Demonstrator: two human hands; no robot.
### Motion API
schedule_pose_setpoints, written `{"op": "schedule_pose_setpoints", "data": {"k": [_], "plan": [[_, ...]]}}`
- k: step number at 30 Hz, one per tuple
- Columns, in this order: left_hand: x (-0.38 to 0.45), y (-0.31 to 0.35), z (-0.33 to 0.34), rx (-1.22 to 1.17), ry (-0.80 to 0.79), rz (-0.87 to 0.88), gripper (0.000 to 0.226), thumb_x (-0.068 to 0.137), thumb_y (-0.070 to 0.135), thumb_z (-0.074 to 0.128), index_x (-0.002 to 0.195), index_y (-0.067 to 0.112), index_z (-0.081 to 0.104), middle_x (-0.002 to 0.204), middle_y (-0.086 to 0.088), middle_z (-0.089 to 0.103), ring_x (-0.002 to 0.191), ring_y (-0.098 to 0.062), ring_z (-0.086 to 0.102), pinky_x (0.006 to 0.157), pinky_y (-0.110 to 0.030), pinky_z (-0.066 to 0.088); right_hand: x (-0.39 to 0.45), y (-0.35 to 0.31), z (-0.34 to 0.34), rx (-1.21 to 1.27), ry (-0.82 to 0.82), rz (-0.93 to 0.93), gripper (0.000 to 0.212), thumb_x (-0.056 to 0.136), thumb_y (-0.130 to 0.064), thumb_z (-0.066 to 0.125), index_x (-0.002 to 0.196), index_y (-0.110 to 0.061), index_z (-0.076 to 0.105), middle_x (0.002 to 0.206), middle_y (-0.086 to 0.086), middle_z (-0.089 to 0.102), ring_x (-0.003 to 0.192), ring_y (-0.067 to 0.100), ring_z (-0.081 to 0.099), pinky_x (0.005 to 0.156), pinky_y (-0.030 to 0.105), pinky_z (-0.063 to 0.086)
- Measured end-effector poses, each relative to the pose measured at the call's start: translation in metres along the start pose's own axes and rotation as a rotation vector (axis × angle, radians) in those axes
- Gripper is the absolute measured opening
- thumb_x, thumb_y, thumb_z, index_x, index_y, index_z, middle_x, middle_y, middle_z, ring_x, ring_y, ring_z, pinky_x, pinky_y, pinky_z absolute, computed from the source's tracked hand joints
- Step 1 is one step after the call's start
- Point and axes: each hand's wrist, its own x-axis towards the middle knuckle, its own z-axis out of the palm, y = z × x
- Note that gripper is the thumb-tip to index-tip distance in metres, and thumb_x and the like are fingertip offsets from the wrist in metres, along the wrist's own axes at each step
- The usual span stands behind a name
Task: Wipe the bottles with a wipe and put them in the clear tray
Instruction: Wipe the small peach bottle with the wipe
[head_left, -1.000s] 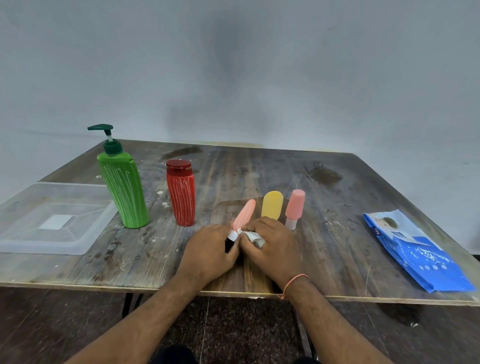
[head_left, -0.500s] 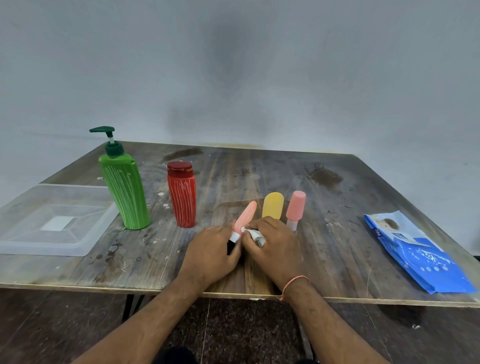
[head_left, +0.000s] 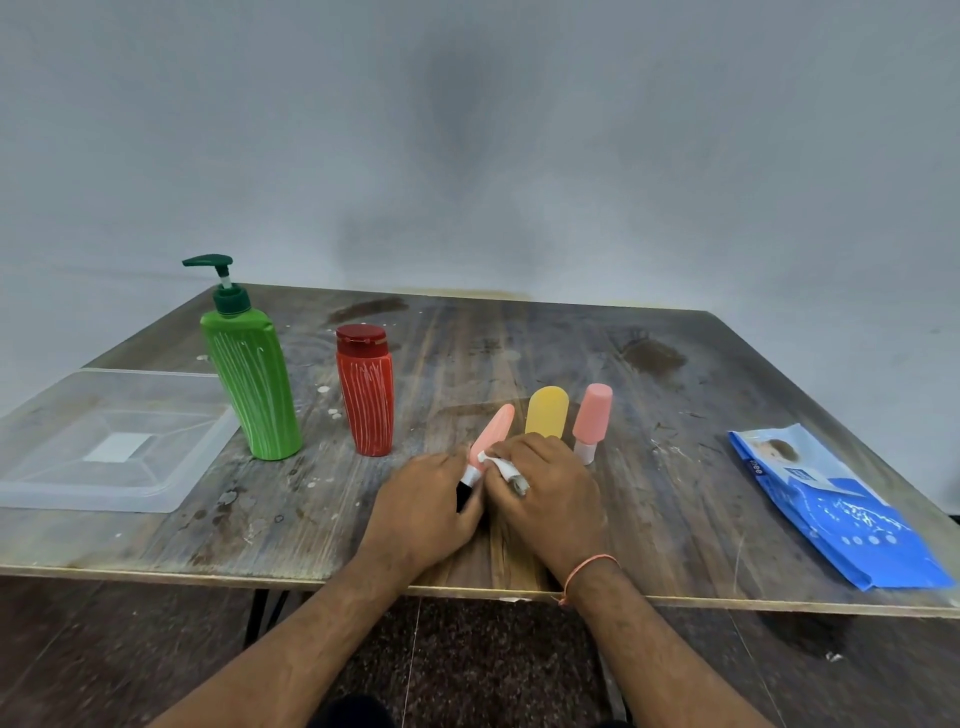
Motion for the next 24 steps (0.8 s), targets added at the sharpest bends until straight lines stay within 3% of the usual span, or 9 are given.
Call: {"op": "schedule_pose_setpoints", "data": {"k": [6,11,16,21,24], "plan": [[0.0001,-0.0004,0.0021,0.017,-0.015,0.0,0.05,0.1,0.05,0.05,0.142,0.023,0.058,0.119,0.007,0.072,0.105,-0.012,0.064,0.091,-0.03,0.054,-0.0015,0.0,0.0035,-0.045,0.029,0.034,0.013,0.095,-0.031,0.069,0.098,-0.023,0.079,0.097,-0.01,0.075,0.087,0.014,0.063,0.075,0.033,0.054],[0.0003,-0.0012,0.0036,0.008,0.003,0.001,0.04,0.102,0.053,0.044,0.128,0.029,0.063,0.11,0.011,0.073,0.096,-0.007,0.062,0.087,-0.028,0.054,0.0,-0.0003,0.0002,-0.015,0.034,-0.005,0.01,0.096,-0.026,0.073,0.104,-0.023,0.079,0.103,-0.01,0.075,0.091,0.013,0.064,0.08,0.027,0.052],[0.0004,-0.0023,0.0047,0.021,-0.006,-0.002,0.055,0.1,0.052,0.047,0.144,0.022,0.057,0.12,0.007,0.073,0.106,-0.012,0.065,0.093,-0.03,0.055,-0.0017,0.0001,0.0032,-0.042,0.054,0.046,0.01,0.093,-0.03,0.071,0.095,-0.024,0.078,0.094,-0.01,0.074,0.084,0.014,0.062,0.073,0.031,0.053],[0.0003,-0.0004,0.0033,0.019,0.004,-0.005,0.046,0.102,0.054,0.046,0.134,0.025,0.062,0.114,0.007,0.073,0.099,-0.01,0.064,0.089,-0.029,0.054,0.0003,0.0041,0.0026,0.0,0.028,0.042,0.015,0.099,-0.029,0.067,0.106,-0.022,0.079,0.104,-0.009,0.075,0.094,0.013,0.065,0.084,0.029,0.054],[-0.0002,0.0002,0.0015,0.008,-0.002,0.004,0.047,0.102,0.049,0.05,0.138,0.022,0.061,0.118,0.005,0.073,0.104,-0.012,0.065,0.093,-0.03,0.053,-0.0005,0.0014,0.0011,-0.005,0.01,0.022,0.013,0.096,-0.028,0.07,0.102,-0.023,0.08,0.102,-0.011,0.076,0.092,0.013,0.065,0.082,0.027,0.052]]}}
